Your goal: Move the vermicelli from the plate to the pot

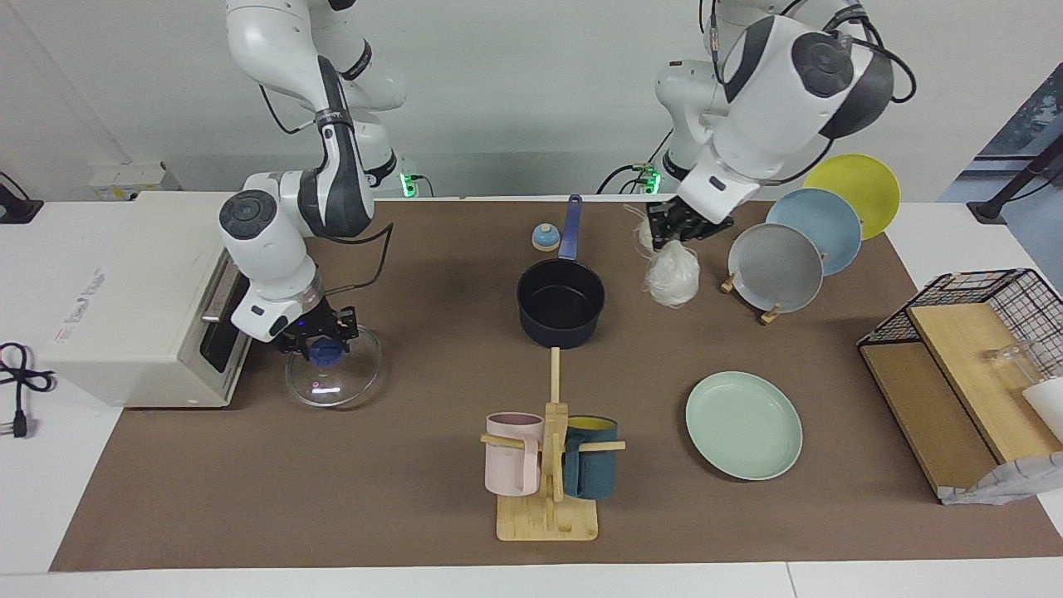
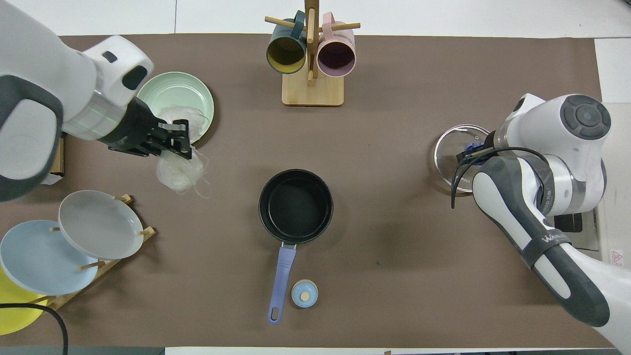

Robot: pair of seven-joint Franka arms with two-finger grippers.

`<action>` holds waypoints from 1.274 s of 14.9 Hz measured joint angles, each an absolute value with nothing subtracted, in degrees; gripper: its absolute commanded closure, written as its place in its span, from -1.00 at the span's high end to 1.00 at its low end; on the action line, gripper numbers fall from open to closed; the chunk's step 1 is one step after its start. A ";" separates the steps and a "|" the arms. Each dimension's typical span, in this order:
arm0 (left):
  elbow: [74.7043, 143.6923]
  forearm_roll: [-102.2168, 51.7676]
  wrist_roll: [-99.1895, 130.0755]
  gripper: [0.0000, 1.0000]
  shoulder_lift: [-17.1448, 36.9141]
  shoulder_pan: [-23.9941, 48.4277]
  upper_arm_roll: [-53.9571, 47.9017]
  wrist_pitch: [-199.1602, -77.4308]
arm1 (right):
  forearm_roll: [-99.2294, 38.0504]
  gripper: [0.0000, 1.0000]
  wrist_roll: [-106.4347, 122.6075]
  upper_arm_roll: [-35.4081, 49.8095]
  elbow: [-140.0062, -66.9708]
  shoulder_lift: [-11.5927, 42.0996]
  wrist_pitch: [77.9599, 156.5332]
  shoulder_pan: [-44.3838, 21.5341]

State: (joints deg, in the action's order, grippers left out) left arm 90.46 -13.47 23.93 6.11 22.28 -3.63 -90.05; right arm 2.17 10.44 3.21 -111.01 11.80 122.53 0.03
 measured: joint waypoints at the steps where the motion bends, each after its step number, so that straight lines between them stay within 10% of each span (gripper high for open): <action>1: 93.20 -13.97 25.88 -1.00 5.30 25.00 -3.69 -92.08 | 2.17 -0.18 10.44 3.85 -108.34 11.65 118.74 -0.15; 10: 112.27 -15.71 32.43 -1.00 5.68 37.04 -3.44 -116.45 | 2.17 -0.26 10.44 5.27 -88.04 6.62 87.75 -0.57; 14: 112.38 -15.71 31.64 -1.00 11.37 37.02 -3.02 -122.24 | 2.14 -1.00 10.27 5.32 -87.94 5.88 86.48 -0.75; 19: 112.37 -15.71 27.42 -1.00 13.56 35.97 -2.52 -125.22 | 2.13 -1.00 5.52 5.47 -88.02 6.41 87.71 -4.85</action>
